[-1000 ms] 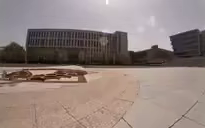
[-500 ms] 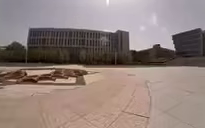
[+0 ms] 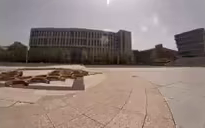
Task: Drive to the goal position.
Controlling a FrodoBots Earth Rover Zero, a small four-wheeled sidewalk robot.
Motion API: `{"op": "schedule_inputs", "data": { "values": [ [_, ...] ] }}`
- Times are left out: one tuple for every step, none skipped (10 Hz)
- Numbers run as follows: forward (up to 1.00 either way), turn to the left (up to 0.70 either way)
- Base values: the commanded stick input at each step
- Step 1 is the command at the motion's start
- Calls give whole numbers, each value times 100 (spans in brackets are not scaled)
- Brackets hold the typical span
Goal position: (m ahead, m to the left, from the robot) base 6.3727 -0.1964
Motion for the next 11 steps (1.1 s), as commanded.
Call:
{"op": "schedule_inputs", "data": {
  "values": [
    [100,0],
    [100,0],
    [100,0],
    [100,0],
    [100,0],
    [100,0],
    [100,0],
    [100,-2],
    [100,-4],
    [100,-5],
    [100,0]
  ]
}}
